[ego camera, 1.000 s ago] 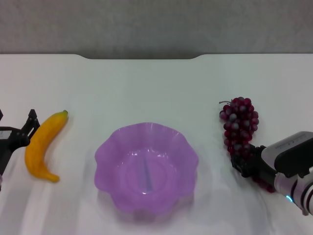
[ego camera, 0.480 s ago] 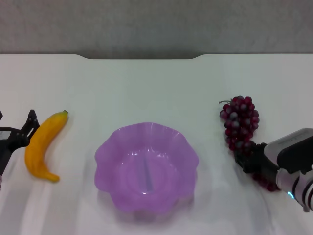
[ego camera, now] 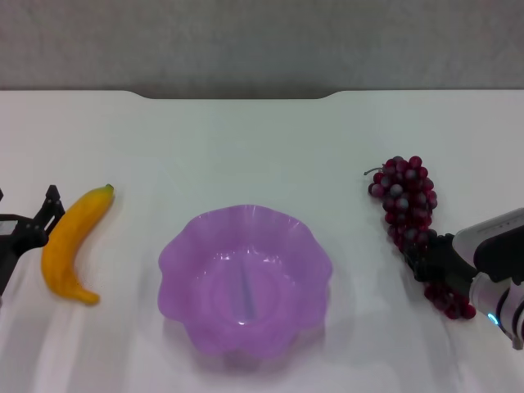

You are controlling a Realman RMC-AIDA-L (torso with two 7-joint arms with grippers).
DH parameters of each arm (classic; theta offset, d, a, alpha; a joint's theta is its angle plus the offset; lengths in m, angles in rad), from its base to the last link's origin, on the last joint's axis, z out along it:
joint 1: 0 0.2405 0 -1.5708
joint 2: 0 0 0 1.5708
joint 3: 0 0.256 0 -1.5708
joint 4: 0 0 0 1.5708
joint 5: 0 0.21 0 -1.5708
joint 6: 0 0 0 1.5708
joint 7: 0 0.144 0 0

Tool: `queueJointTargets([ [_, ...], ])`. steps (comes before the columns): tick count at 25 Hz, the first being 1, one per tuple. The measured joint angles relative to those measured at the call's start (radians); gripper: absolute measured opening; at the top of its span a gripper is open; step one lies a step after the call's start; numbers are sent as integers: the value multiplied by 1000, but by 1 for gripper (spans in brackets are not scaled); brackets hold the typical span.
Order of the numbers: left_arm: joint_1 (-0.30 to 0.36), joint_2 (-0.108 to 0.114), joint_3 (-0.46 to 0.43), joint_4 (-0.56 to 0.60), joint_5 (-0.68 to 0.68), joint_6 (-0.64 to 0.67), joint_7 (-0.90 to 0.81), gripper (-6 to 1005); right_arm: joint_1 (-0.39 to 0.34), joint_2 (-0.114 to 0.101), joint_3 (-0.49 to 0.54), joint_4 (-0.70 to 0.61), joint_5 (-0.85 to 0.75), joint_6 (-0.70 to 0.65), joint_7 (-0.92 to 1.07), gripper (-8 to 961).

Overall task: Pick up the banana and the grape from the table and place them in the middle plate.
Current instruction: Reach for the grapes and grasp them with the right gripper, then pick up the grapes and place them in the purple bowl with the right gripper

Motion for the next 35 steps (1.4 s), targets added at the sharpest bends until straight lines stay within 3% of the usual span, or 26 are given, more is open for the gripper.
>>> queueJointTargets([
  [12, 1, 0, 0, 1, 0, 0, 0, 893, -1, 0, 0, -7, 0, -15, 1, 351],
  [21, 2, 0, 0, 3, 0, 0, 0, 893, -32, 0, 23, -8, 1, -166, 9, 329],
  [35, 7, 3, 0, 4, 0, 0, 1, 893, -67, -2, 76, -10, -2, -286, 9, 226],
])
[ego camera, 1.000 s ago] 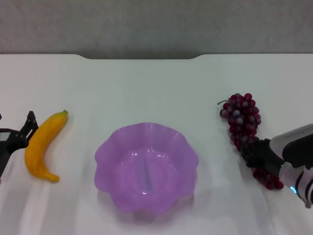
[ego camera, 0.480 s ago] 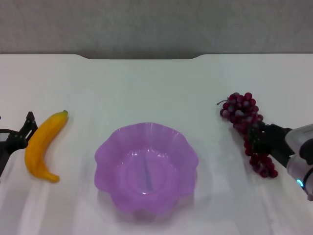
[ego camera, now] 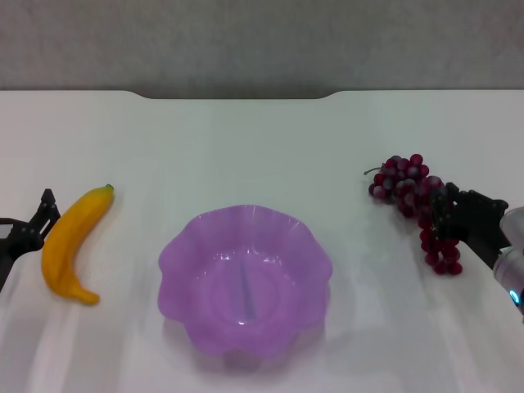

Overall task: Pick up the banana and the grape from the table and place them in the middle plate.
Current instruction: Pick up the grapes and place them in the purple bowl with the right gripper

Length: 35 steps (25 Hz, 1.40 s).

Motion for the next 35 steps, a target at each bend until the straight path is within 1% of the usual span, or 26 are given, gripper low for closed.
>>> queueJointTargets([
  [8, 2, 1, 0, 0, 0, 0, 0, 894, -3, -2, 19, -12, -2, -86, 0, 215],
  [13, 3, 2, 0, 0, 0, 0, 0, 894, -3, -6, 48, -53, -10, -127, 0, 208],
  [17, 4, 3, 0, 0, 0, 0, 0, 894, -2, -7, 70, -100, -68, -148, 0, 201],
  [22, 5, 3, 0, 0, 0, 0, 0, 894, -3, -8, 124, -196, -206, -141, 2, 200],
  [27, 7, 5, 0, 0, 0, 0, 0, 894, -4, -11, 141, -302, -385, -115, 63, 178],
  [31, 7, 5, 0, 0, 0, 0, 0, 894, -3, -11, 153, -373, -614, -88, 203, 170],
  [35, 6, 5, 0, 0, 0, 0, 0, 894, -3, -6, 156, -396, -783, -81, 329, 165],
])
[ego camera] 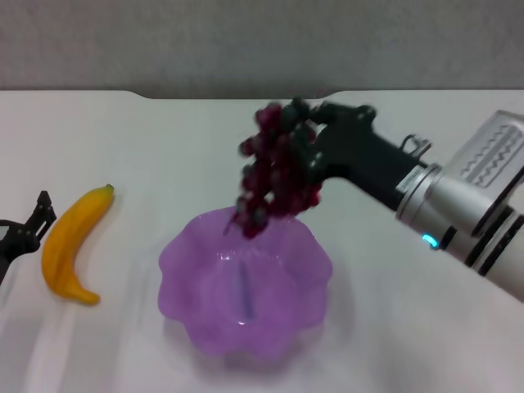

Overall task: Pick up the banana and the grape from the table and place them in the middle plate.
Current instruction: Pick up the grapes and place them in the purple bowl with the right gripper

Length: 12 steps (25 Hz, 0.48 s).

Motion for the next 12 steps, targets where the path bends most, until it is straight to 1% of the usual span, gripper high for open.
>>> queueJointTargets([
  [3, -1, 0, 0, 0, 0, 0, 0, 893, 1, 1, -6, 2, -92, 0, 89, 162],
  [7, -2, -1, 0, 0, 0, 0, 0, 894, 3, 2, -8, 25, -258, -2, 239, 162],
  [9, -2, -2, 0, 0, 0, 0, 0, 894, -3, 3, -14, 37, -316, -8, 265, 162],
  [12, -3, -3, 0, 0, 0, 0, 0, 894, -9, 6, -48, 53, -350, -7, 266, 163],
])
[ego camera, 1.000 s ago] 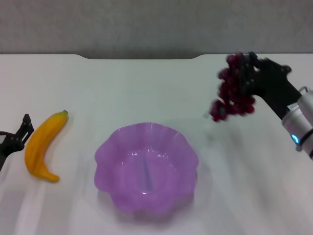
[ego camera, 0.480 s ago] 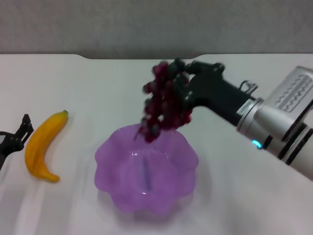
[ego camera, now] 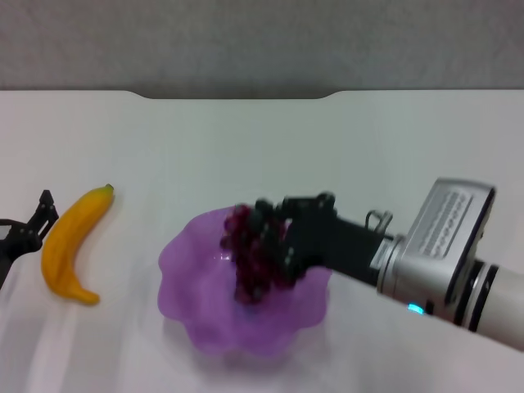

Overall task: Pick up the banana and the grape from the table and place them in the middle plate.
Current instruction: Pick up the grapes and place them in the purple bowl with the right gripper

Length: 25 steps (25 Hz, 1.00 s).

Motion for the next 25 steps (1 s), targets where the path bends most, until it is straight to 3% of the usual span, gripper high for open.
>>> queueJointTargets([
  [10, -6, -2, 0, -2, 0, -20, 0, 893, 3, 4, -21, 54, 4, 13, 1, 144],
  [16, -9, -2, 0, -2, 0, -23, 0, 894, 9, 6, -15, 54, 4, 71, 2, 329],
  [21, -9, -2, 0, -1, 0, -23, 0, 894, 12, 6, -20, 41, 3, 97, 3, 578],
  [25, -9, -2, 0, 0, 0, -23, 0, 893, 10, 6, -10, 21, 2, 96, 3, 684],
])
